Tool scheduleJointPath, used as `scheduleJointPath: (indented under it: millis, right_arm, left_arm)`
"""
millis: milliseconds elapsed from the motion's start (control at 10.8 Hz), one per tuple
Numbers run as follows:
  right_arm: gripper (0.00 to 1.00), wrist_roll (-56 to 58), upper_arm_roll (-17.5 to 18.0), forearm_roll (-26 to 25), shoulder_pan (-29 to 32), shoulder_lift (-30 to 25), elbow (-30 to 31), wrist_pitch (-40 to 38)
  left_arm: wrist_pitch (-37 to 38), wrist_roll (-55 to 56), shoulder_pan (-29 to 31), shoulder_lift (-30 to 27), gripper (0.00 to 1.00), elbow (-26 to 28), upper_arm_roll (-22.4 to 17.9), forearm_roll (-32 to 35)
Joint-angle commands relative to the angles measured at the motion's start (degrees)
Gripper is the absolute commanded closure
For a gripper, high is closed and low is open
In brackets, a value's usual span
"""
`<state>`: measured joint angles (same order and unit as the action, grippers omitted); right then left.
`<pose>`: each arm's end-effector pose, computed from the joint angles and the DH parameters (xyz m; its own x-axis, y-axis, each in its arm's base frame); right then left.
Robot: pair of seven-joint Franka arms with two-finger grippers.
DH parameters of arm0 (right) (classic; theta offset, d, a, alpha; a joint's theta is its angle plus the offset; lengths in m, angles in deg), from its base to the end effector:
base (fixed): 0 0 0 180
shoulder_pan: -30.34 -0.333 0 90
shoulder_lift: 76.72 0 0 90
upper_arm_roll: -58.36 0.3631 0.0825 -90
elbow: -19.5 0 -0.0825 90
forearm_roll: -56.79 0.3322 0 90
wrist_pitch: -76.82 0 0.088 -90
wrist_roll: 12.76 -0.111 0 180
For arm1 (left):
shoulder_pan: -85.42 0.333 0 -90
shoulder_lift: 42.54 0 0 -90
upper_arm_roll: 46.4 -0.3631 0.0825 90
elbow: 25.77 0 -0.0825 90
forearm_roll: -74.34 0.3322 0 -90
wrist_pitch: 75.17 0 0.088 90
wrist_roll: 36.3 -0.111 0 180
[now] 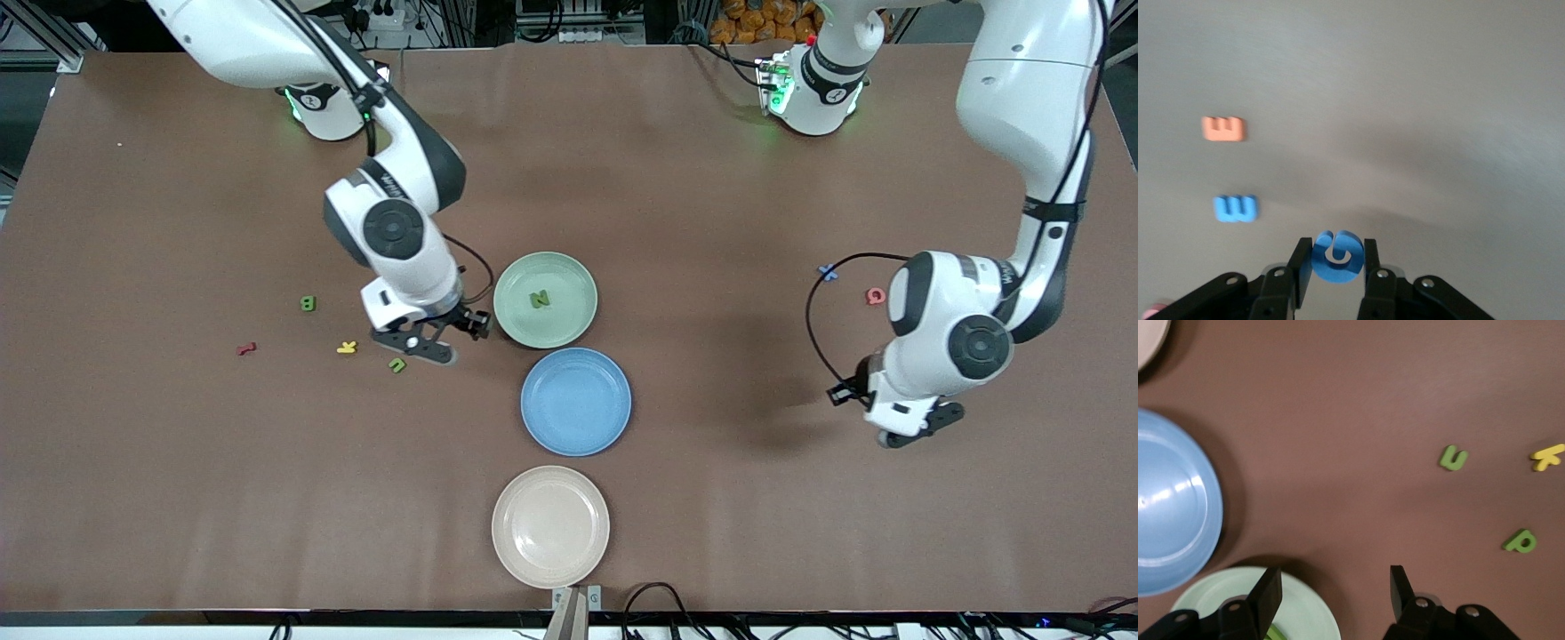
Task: Sort letters by color into matching plates
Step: 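Carry the G to the blue plate while the right gripper reaches green u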
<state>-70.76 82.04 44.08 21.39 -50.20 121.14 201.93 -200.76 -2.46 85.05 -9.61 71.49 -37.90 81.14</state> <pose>0.5522 0.3022 0.3850 0.9387 -0.3446 -0.0041 -0.3446 -0.9387 0.0060 0.6476 -0.0813 0.3270 0.9254 0.3751 -0.0543 0.3727 -0.9266 -0.0493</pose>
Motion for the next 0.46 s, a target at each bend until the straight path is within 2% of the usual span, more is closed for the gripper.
scheduleJointPath:
  millis: [0, 370]
  right_arm:
    - [0.15, -0.5, 1.0, 3.3, 5.7, -3.1, 1.5, -1.2]
    - [0.15, -0.6, 0.8, 3.7, 11.5, -3.2, 3.2, -0.7]
  left_arm:
    - [2.3, 2.6, -4.7, -0.2, 1.0, -1.5, 0.1, 1.0]
    - [2.4, 11.0, -8.6, 0.5, 1.0, -3.4, 4.3, -1.0]
